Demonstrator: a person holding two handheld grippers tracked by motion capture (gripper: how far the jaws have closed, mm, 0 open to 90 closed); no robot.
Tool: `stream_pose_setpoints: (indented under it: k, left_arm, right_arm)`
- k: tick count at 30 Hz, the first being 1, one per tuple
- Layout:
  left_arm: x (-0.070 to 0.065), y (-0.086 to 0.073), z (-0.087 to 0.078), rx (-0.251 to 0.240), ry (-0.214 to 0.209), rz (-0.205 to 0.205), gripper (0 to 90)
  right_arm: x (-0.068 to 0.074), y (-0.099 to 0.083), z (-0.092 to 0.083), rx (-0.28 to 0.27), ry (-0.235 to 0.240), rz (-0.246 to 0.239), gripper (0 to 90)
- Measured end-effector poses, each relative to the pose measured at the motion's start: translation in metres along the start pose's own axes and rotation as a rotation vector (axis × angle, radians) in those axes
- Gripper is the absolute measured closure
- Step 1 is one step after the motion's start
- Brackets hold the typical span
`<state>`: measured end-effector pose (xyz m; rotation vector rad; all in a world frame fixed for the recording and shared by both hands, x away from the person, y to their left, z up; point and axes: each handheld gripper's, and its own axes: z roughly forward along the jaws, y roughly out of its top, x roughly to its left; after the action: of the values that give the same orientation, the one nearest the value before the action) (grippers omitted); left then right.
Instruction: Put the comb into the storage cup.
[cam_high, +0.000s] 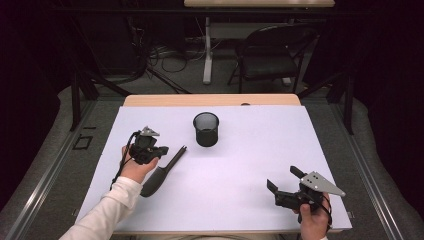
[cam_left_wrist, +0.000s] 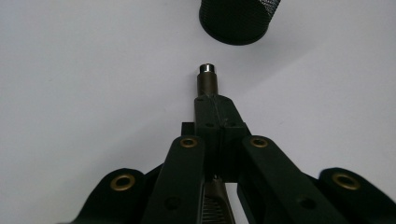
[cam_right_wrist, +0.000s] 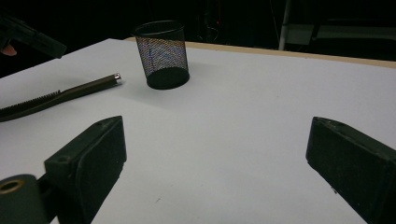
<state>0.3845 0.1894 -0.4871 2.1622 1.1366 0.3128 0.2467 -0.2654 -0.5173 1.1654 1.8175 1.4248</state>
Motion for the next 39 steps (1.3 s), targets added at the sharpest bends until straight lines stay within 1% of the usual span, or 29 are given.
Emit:
stream_pose_setpoints:
  k: [3, 5, 9, 10, 15, 17, 25, 29, 30, 34, 39]
  left_arm:
    - [0.000, 0.001, 0.004, 0.004, 0.002, -0.002, 90.0]
    - [-0.002, 0.002, 0.008, 0.017, -0.003, 0.003, 90.0]
    - [-0.004, 0.004, 0.014, 0.026, -0.007, 0.007, 90.0]
    - [-0.005, 0.005, 0.018, 0.031, -0.010, 0.009, 90.0]
    - [-0.008, 0.008, 0.026, 0.045, -0.015, 0.013, 90.0]
    - [-0.009, 0.011, 0.033, 0.057, -0.017, 0.017, 90.0]
    - [-0.010, 0.015, 0.049, 0.081, -0.016, 0.001, 90.0]
    - [-0.010, 0.016, 0.055, 0.092, -0.017, 0.002, 90.0]
    - [-0.010, 0.016, 0.059, 0.099, -0.017, 0.000, 90.0]
    - [-0.009, 0.016, 0.065, 0.117, -0.015, -0.001, 90.0]
    - [-0.009, 0.016, 0.070, 0.126, -0.016, -0.004, 90.0]
  right_arm:
    - [0.000, 0.000, 0.000, 0.001, 0.000, 0.001, 4.9]
    - [0.000, 0.000, 0.000, 0.002, 0.001, -0.001, 5.0]
    - [0.000, 0.000, 0.000, 0.004, 0.001, 0.000, 5.1]
    - [0.000, 0.000, 0.000, 0.004, -0.001, 0.000, 5.1]
    - [0.000, 0.000, 0.000, 0.007, 0.001, 0.002, 5.2]
    - [0.000, 0.000, 0.000, 0.006, 0.002, 0.001, 5.2]
    - [-0.001, -0.001, 0.001, 0.005, 0.005, 0.004, 5.3]
    - [-0.001, -0.001, 0.001, 0.010, 0.004, 0.004, 5.3]
    - [-0.001, -0.001, 0.001, 0.007, 0.005, 0.004, 5.4]
    - [-0.001, -0.001, 0.001, 0.010, 0.007, 0.003, 5.3]
    - [-0.001, -0.001, 0.001, 0.008, 0.008, 0.003, 5.4]
